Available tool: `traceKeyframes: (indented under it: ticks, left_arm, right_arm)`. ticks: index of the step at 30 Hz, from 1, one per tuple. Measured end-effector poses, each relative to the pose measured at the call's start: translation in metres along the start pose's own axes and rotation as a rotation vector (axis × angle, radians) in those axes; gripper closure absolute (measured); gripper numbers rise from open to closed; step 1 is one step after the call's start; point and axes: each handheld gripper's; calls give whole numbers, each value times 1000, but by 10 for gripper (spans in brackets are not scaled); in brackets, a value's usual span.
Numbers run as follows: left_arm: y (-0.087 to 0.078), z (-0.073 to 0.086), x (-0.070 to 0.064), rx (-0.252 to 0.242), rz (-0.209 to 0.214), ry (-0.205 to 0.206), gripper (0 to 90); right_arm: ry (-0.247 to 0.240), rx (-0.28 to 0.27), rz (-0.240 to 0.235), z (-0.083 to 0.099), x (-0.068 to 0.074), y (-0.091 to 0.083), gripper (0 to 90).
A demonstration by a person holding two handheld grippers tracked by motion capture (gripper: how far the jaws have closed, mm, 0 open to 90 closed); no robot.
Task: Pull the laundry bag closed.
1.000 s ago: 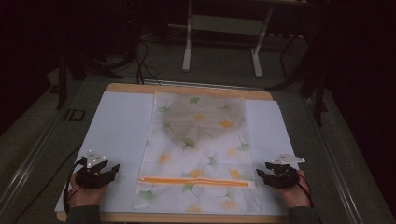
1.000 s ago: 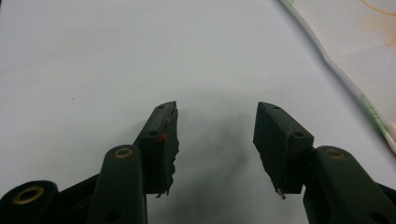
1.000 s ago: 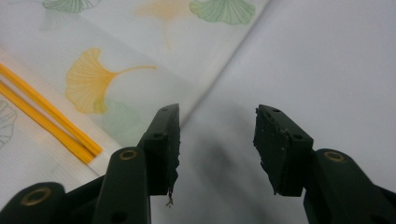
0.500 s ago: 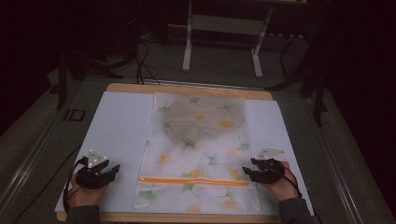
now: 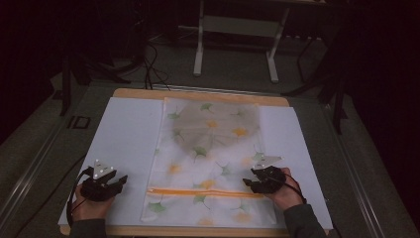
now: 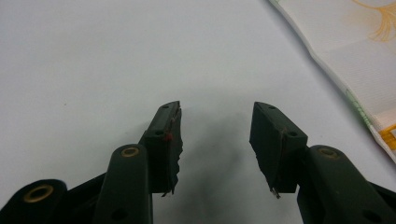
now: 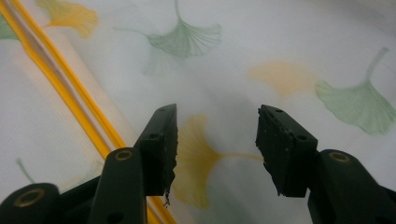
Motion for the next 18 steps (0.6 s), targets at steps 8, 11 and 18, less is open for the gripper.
traceKeyframes:
  ticks: [8,11,18]
  left_arm:
    - [-1,1,1,4,2,1,528]
    - [-1,1,1,5,2,2,528]
    - [-2,1,2,8,13,0,544]
  right_arm:
    - [-64,34,-45,-20,11,13,457]
    - [-77,42,-48,-25,13,19,443]
    - [-96,51,-72,-36,19,30,446]
Point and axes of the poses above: each handheld gripper's, and its own axes: y roughly forward along the jaws, z roughly out of its underside, x roughly to its left, and after that the axes turned 12 degrees about -z, right-handed
